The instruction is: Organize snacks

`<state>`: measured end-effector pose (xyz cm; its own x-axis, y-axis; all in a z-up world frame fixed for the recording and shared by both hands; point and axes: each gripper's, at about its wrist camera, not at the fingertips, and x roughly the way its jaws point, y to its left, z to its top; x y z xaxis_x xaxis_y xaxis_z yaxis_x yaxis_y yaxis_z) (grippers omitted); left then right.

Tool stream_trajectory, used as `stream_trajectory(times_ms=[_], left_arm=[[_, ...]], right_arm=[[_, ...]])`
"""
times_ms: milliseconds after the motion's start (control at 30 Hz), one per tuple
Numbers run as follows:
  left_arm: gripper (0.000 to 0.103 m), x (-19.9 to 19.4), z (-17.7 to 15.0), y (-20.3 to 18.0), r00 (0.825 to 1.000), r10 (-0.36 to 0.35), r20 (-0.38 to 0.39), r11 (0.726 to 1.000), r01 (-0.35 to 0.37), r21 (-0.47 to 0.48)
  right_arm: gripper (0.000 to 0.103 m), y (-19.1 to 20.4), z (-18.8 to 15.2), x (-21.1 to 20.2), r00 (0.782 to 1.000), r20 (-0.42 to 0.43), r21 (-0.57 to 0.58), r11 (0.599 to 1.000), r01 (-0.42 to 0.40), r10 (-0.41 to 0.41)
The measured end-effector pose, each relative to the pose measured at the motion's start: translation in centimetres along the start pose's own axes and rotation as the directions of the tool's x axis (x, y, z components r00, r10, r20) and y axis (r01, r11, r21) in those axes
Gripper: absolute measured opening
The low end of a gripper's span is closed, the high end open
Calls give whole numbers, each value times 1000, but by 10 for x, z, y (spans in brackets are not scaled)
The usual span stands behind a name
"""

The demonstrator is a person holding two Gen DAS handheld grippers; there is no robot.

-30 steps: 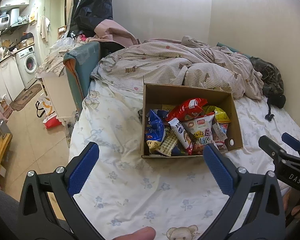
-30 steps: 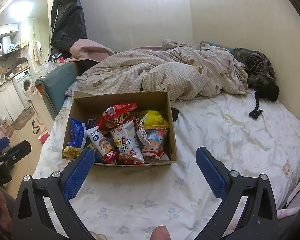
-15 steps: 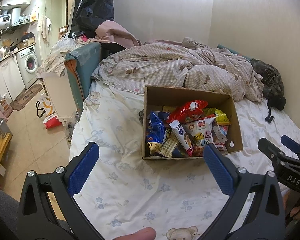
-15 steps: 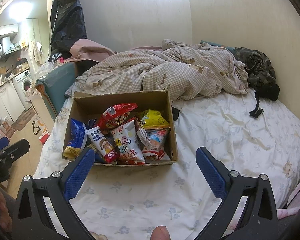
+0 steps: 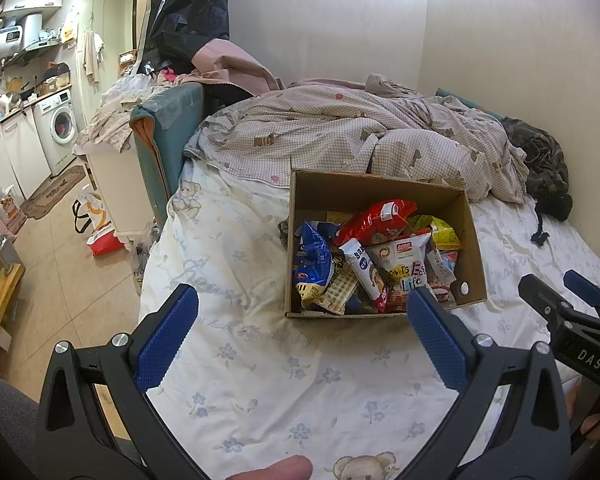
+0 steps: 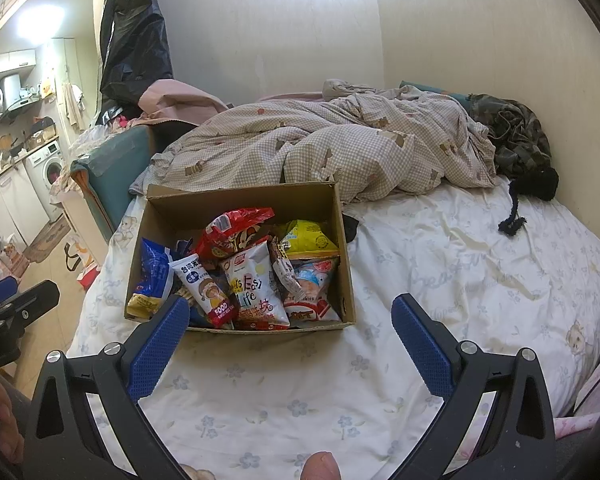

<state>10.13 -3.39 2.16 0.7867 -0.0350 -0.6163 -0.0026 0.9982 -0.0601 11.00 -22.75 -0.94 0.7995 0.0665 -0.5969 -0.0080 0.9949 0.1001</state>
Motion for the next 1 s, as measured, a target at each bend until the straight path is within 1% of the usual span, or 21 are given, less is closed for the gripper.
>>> stream_trajectory(times_ms=[1000], left_arm=[[103, 1, -2, -2, 1000, 1, -6, 1000, -1, -3]], right_arm=[[103, -1, 1, 0, 1000, 1, 2, 1000, 1, -1]])
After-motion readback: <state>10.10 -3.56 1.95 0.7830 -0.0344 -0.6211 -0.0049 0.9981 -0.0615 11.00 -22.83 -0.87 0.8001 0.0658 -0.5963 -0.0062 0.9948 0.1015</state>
